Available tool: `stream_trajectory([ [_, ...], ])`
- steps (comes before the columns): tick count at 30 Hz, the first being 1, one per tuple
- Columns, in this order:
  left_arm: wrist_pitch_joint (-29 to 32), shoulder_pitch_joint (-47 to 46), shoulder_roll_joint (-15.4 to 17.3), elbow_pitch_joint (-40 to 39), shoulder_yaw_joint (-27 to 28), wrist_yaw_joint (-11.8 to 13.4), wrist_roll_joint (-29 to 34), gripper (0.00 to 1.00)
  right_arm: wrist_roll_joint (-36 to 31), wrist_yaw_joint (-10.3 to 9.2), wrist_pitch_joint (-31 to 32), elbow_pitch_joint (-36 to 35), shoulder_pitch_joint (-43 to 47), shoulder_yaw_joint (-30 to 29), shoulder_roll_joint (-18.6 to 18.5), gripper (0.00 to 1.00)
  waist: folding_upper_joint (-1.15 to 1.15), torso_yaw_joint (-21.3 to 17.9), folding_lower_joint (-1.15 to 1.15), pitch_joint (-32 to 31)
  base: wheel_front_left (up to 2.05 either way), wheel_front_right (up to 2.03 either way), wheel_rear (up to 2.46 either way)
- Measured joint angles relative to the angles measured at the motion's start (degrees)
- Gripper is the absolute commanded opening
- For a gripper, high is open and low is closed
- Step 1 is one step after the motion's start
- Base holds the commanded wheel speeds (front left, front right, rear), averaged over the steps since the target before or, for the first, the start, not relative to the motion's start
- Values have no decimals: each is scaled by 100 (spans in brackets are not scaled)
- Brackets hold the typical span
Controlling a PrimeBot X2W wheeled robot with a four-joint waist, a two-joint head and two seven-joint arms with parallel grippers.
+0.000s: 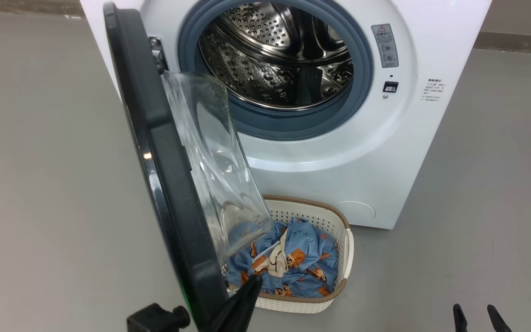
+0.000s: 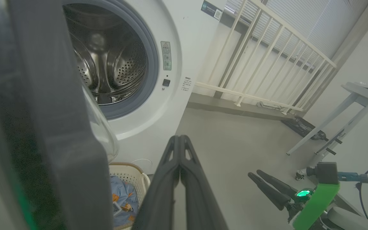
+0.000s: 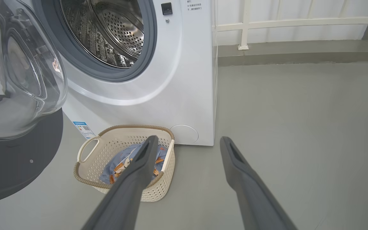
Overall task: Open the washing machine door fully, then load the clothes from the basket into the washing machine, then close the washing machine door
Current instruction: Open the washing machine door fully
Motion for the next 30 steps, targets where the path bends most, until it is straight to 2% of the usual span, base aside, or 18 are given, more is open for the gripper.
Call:
stream_trajectory([
  [9,41,63,-40,754,-25,153,-138,0,48,0,0,33,1,9,0,100,0,55,0,45,0,0,0],
  [17,-283,-12,-178,968,67,449,-104,0,119,0,0,55,62,-14,0,100,0,142,0,62,0,0,0],
  [30,-442,-130,-248,1012,71,668,-89,0,138,0,0,133,113,19,1,100,0,598,0,145,0,0,0],
])
